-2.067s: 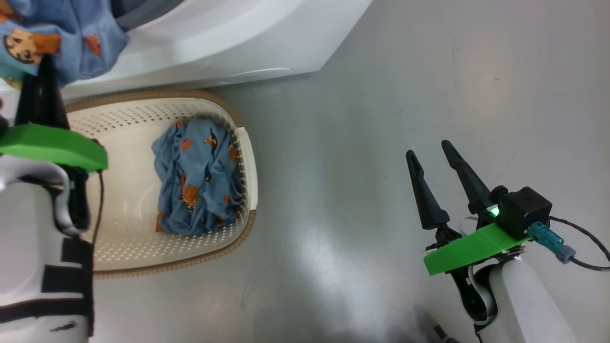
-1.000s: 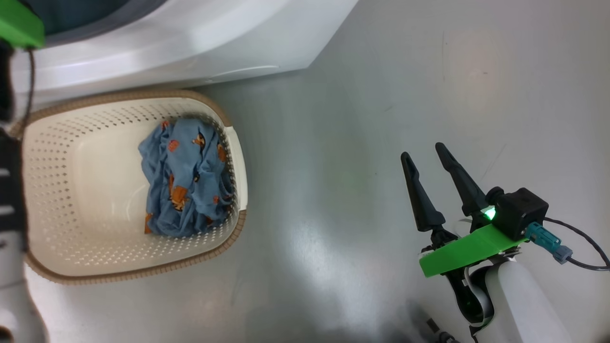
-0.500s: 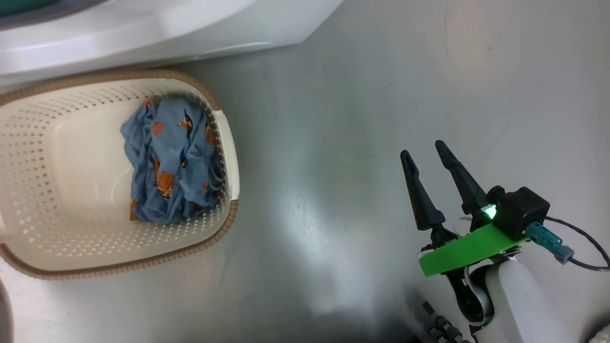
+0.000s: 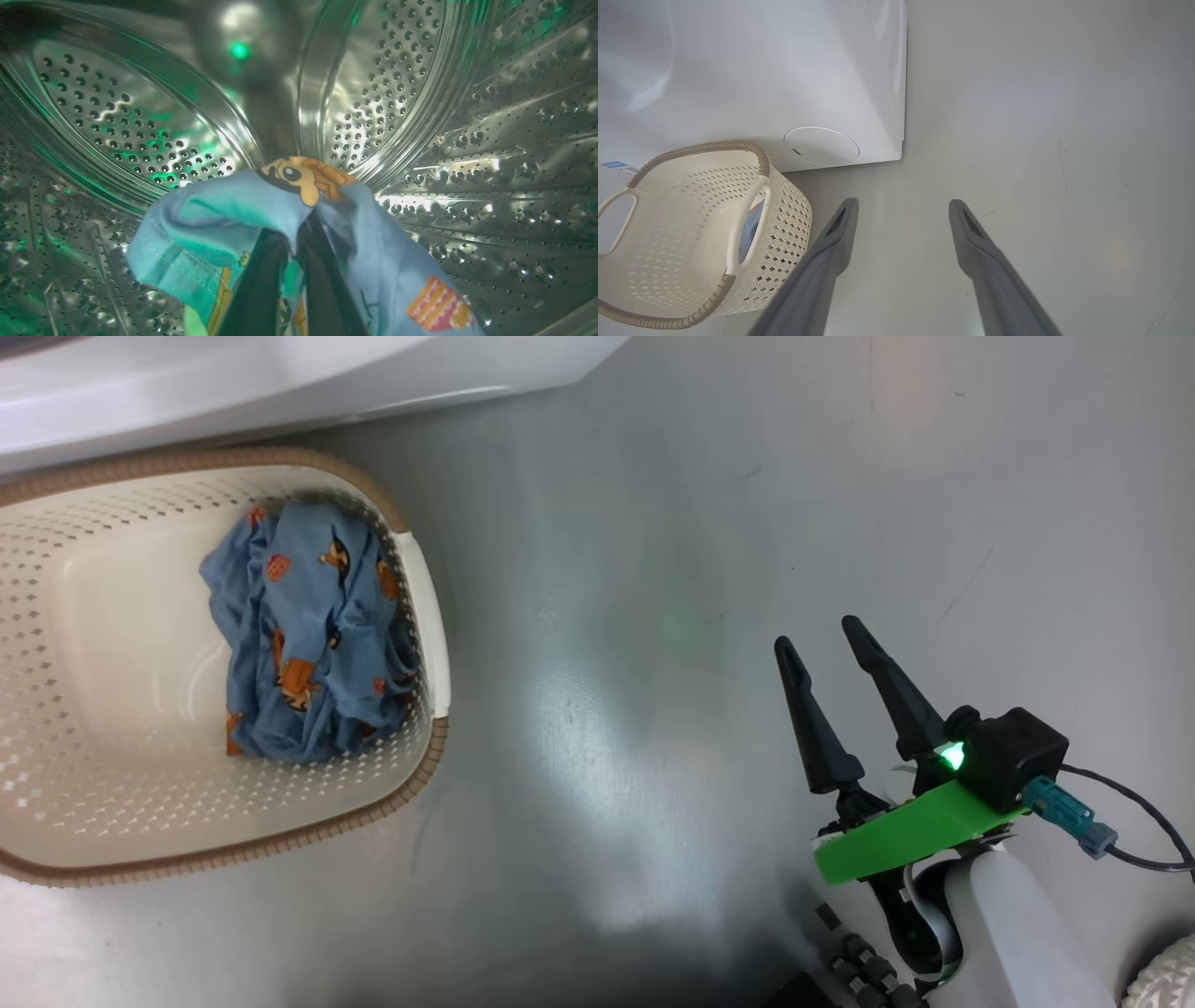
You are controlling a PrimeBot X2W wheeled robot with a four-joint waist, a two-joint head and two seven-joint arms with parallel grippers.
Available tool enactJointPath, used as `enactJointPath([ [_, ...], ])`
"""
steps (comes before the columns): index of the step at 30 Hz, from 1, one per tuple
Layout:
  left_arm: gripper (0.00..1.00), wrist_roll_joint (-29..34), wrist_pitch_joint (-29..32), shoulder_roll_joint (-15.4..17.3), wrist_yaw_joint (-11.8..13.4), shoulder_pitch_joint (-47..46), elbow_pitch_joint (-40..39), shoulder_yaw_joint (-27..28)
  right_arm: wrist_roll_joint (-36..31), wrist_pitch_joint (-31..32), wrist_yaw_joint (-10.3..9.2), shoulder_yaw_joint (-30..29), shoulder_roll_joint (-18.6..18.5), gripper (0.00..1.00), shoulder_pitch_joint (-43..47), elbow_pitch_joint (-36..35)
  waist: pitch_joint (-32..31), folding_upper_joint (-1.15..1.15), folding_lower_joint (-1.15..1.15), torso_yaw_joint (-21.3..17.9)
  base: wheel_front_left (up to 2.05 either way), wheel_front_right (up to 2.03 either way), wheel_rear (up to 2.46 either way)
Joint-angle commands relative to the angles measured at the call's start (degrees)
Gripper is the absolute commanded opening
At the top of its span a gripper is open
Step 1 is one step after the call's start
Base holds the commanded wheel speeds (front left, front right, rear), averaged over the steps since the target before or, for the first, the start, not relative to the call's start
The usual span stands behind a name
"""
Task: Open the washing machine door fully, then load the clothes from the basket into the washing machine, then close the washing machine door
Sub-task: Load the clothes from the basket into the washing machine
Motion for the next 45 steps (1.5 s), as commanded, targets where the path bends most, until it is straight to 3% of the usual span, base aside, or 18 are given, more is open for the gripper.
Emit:
enactJointPath([
  [1,0.0,0.44,-0.72,3.17,-0.09,-1.28,-0.25,-0.37,0.2,-0.67,0.09,1.63,0.26,1.0,2.98,-1.11,0.14,0.0,0.0,-0.17,0.0,0.0,0.0],
  [20,0.0,-5.68,3.25,3.53,-0.15,-4.65,10.57,-4.45,0.31,-0.67,0.09,2.06,0.26,1.0,3.14,-0.73,0.32,0.0,0.0,-0.19,0.0,0.0,0.0],
  [21,0.09,-5.76,2.96,3.53,-0.15,-4.66,10.88,-4.5,0.3,-0.67,0.09,2.01,0.26,1.0,3.04,-0.69,0.23,0.0,0.0,-0.11,0.0,0.0,0.0],
  [22,0.4,-5.92,2.55,3.47,-0.08,-4.61,11.22,-4.44,0.26,-0.67,0.09,1.93,0.26,1.0,2.96,-0.65,0.07,0.0,0.0,-0.02,0.0,0.0,0.0],
  [23,1.0,-6.07,2.13,3.36,0.15,-4.45,11.62,-4.33,0.19,-0.67,0.09,1.85,0.26,1.0,2.94,-0.57,-0.23,0.0,0.0,0.12,0.0,0.0,0.0],
  [45,1.0,-9.19,-2.85,-1.21,1.1,7.39,14.28,-3.56,-2.41,-0.67,0.09,-1.79,0.26,1.0,2.15,0.6,-9.18,0.0,0.0,4.98,0.0,0.0,0.0],
])
